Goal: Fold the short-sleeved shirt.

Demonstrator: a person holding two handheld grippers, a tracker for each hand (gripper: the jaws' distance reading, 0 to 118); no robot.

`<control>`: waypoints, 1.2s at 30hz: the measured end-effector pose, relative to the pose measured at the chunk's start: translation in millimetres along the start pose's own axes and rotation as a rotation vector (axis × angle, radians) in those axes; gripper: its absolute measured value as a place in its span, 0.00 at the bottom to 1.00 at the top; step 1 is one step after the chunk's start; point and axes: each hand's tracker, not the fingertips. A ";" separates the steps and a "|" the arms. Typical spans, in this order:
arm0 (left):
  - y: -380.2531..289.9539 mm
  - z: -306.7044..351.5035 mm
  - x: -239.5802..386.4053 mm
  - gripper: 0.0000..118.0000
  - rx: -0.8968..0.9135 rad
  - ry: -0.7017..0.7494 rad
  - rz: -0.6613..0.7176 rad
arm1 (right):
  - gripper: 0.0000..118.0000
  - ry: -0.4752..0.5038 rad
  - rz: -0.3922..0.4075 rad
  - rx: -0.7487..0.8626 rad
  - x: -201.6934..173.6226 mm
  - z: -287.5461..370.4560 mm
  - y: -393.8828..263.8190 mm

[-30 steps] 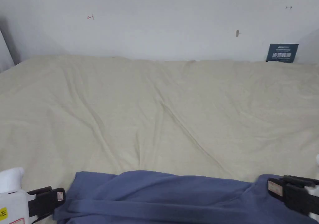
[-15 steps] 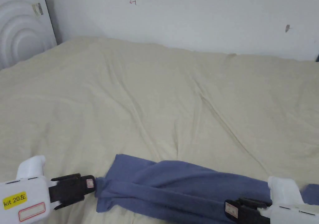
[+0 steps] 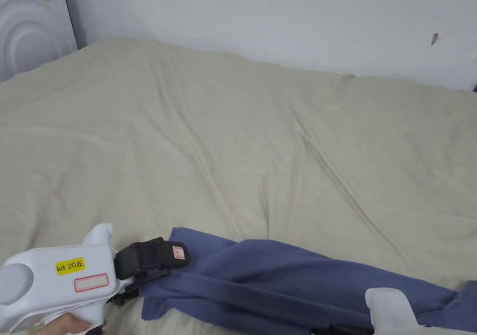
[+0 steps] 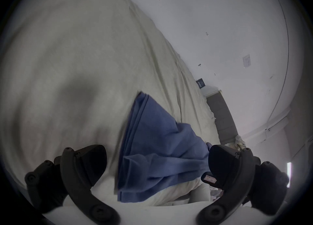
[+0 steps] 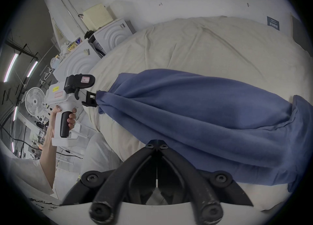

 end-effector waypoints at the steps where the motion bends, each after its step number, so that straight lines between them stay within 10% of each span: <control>1: -0.3 2.4 -0.7 1.00 0.021 -0.002 0.002 | 0.00 0.001 -0.004 -0.006 1.2 -1.0 0.2; 6: 2.1 -0.7 -5.2 0.75 0.010 -0.127 0.099 | 0.00 0.008 0.016 -0.032 -1.0 -4.4 -1.2; 9: -6.8 -10.5 2.1 0.08 0.009 0.011 0.052 | 0.00 0.010 0.014 -0.037 -0.8 -6.4 -2.5; 14: -14.4 -13.1 -11.9 0.07 0.031 -0.072 0.189 | 0.00 0.015 -0.005 -0.038 4.2 -3.1 -5.9; 27: -4.0 3.3 112.9 0.07 0.079 -0.040 -0.158 | 0.00 -0.045 -0.086 0.054 49.7 45.5 -14.9; 36: -47.9 -100.4 237.4 0.07 -0.148 -0.082 -0.487 | 0.00 -0.093 -0.176 0.165 92.8 97.8 -34.8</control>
